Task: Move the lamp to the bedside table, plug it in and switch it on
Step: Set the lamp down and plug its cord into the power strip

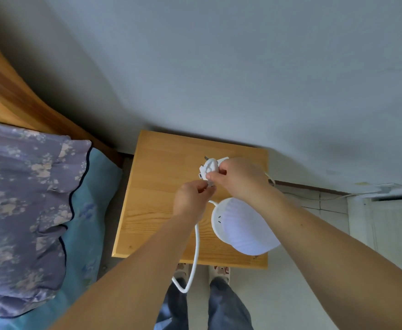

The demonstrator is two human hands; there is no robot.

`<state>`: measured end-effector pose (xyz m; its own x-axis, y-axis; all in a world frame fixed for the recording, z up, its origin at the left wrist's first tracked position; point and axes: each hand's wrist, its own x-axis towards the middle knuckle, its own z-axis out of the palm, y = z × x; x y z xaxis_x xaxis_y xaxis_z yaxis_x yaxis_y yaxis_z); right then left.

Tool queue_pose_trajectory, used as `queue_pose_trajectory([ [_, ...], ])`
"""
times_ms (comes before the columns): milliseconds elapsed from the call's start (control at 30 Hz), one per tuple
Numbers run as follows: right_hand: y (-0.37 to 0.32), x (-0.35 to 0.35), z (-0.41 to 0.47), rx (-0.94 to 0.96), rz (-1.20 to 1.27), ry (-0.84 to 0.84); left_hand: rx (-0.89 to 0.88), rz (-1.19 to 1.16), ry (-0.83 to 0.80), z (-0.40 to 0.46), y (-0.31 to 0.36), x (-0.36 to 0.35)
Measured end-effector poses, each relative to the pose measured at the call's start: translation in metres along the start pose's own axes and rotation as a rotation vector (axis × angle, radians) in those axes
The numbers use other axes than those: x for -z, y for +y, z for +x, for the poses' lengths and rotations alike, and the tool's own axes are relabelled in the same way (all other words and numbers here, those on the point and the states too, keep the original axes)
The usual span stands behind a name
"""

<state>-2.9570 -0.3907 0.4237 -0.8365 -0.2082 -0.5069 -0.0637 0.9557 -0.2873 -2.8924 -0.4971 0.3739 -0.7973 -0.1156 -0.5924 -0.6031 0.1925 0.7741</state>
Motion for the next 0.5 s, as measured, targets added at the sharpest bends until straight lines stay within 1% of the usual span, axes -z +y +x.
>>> queue_pose_trajectory([
  [67, 0.004, 0.0, 0.009, -0.019, 0.038, -0.017, -0.003, 0.004, -0.024, 0.005, 0.003, -0.001],
  [167, 0.015, 0.001, 0.024, -0.068, 0.276, -0.077, 0.039, -0.06, -0.066, 0.015, 0.007, 0.002],
  [233, 0.023, 0.002, 0.034, -0.126, 0.439, -0.101, 0.084, -0.109, -0.051, 0.023, 0.008, 0.007],
  [333, 0.036, 0.0, 0.048, -0.238, 0.609, -0.093, 0.137, -0.147, 0.002, 0.031, 0.004, 0.014],
  [400, 0.04, -0.005, 0.059, -0.276, 0.652, -0.099, 0.149, -0.149, 0.059, 0.037, -0.002, 0.017],
  [500, 0.042, -0.013, 0.071, -0.301, 0.586, -0.141, 0.159, -0.128, 0.129, 0.044, -0.012, 0.017],
])
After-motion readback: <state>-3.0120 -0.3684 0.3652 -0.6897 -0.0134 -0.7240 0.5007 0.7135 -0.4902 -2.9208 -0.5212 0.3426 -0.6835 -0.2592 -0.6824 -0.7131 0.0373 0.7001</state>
